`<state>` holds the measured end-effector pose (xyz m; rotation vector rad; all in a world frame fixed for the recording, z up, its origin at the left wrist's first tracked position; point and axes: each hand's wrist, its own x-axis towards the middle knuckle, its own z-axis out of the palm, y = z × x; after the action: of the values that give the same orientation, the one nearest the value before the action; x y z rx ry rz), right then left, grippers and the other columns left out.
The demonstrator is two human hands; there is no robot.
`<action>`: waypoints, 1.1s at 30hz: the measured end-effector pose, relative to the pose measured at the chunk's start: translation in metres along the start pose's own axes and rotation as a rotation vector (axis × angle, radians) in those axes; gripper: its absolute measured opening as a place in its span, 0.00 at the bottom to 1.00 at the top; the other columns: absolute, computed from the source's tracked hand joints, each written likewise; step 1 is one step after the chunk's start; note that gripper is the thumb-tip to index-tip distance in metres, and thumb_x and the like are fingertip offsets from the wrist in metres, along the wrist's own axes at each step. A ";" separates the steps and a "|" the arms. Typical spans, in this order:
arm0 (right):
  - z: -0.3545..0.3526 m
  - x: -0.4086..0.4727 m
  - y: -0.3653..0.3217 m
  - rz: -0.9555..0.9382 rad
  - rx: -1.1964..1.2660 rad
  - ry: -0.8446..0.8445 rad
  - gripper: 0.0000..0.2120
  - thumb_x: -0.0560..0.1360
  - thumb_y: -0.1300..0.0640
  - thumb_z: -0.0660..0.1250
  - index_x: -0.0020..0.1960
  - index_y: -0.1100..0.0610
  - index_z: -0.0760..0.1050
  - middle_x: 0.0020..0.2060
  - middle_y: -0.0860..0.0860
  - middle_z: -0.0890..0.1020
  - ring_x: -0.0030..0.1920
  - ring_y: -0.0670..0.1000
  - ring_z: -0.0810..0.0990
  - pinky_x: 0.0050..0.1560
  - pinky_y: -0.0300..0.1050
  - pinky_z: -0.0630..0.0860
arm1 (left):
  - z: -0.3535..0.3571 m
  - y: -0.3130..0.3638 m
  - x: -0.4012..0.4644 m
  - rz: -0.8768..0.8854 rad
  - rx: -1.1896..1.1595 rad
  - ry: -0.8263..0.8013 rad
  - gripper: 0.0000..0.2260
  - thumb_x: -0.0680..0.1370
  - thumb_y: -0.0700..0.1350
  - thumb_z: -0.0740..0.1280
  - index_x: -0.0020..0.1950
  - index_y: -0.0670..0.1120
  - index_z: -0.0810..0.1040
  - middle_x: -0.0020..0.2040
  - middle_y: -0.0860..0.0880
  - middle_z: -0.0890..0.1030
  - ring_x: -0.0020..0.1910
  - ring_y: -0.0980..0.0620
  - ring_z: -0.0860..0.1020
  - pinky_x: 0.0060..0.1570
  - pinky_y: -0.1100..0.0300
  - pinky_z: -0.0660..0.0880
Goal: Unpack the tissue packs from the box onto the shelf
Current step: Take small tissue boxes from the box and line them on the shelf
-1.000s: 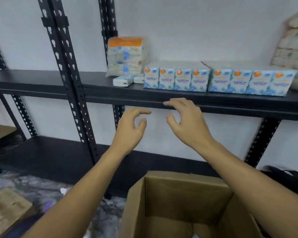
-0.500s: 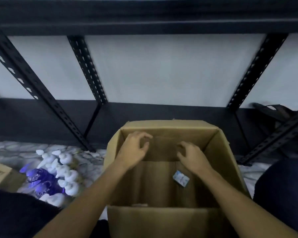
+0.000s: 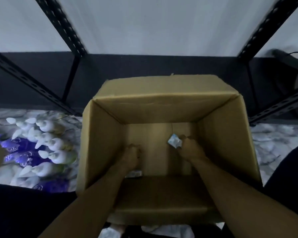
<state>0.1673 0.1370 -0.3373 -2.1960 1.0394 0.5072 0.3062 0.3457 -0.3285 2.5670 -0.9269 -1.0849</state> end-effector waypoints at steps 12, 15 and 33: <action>0.039 0.013 0.002 0.007 0.190 0.057 0.32 0.75 0.49 0.70 0.75 0.54 0.64 0.66 0.60 0.72 0.65 0.64 0.72 0.64 0.53 0.70 | 0.034 -0.026 -0.001 -0.136 0.062 -0.213 0.13 0.74 0.49 0.72 0.57 0.48 0.81 0.60 0.47 0.81 0.56 0.46 0.79 0.54 0.53 0.77; 0.041 0.017 0.003 0.074 0.169 0.002 0.30 0.73 0.55 0.72 0.72 0.56 0.67 0.64 0.61 0.73 0.64 0.64 0.74 0.62 0.50 0.71 | 0.037 -0.030 -0.002 -0.140 0.074 -0.263 0.20 0.75 0.49 0.72 0.65 0.47 0.78 0.65 0.46 0.78 0.61 0.46 0.77 0.59 0.54 0.75; 0.057 0.038 -0.003 0.032 0.045 0.013 0.13 0.73 0.64 0.63 0.55 0.56 0.78 0.55 0.58 0.82 0.56 0.59 0.81 0.55 0.50 0.79 | 0.041 -0.034 0.003 -0.134 0.269 -0.342 0.17 0.76 0.45 0.69 0.65 0.51 0.77 0.65 0.46 0.77 0.60 0.45 0.77 0.58 0.53 0.75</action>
<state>0.1889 0.1579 -0.3993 -2.1492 1.0842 0.4801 0.2952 0.3726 -0.3734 2.7402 -1.0509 -1.5726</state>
